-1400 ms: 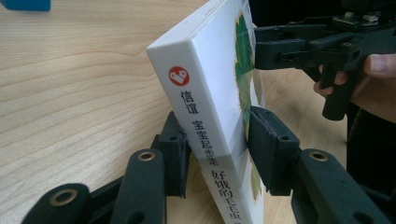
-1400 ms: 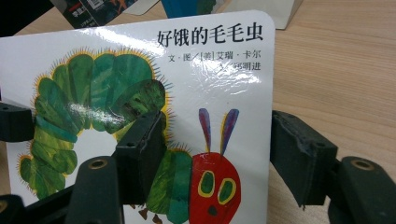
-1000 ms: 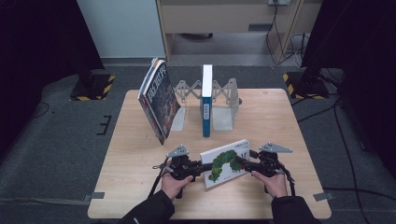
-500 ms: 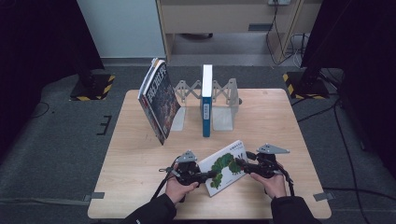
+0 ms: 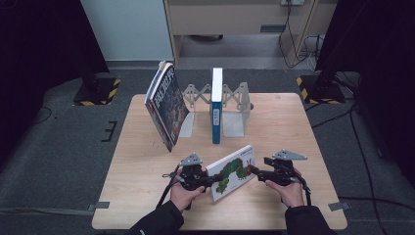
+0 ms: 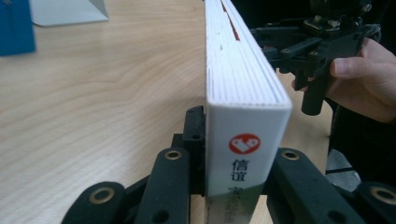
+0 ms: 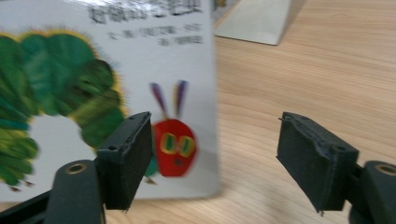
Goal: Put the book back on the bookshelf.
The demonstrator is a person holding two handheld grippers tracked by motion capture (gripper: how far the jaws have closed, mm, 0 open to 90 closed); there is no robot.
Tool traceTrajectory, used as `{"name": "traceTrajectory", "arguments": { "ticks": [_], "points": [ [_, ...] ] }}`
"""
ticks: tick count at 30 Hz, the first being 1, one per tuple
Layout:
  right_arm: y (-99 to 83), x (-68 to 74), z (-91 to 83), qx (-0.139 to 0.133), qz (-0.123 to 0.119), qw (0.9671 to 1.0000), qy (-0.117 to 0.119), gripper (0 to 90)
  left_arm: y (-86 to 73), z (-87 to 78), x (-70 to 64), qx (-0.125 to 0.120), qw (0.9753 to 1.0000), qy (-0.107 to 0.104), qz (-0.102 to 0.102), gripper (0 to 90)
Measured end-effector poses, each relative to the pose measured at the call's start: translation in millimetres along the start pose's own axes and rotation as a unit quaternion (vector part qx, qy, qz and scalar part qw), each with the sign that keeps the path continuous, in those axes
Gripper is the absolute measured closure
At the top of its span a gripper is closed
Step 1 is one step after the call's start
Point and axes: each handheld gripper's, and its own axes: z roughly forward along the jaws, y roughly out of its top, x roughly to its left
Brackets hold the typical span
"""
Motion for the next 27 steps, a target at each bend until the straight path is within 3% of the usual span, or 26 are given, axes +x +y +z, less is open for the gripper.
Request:
{"name": "traceTrajectory", "arguments": {
  "ticks": [6, 10, 16, 27],
  "points": [
    [-2.5, -10.3, -4.3, 0.022, -0.014, 0.9984, -0.05, 22.3, 13.5, -14.0, 2.0, -0.01, 0.9995, 0.029, 0.0, 74.5],
    [-5.6, -18.8, -6.9, 0.043, -0.025, 0.9956, -0.079, 18.1, 23.5, -23.7, 3.5, -0.027, 0.9985, 0.048, -0.001, 74.5],
    [-12.5, -32.6, -8.3, 0.081, -0.019, 0.9903, -0.112, 13.7, 35.1, -32.0, 3.6, -0.047, 0.9956, 0.081, 0.0, 74.5],
    [-19.1, -41.9, -6.3, 0.118, -0.02, 0.9847, -0.127, 9.7, 52.9, -31.5, 0.5, -0.073, 0.9906, 0.116, -0.005, 74.5]
  ]
}}
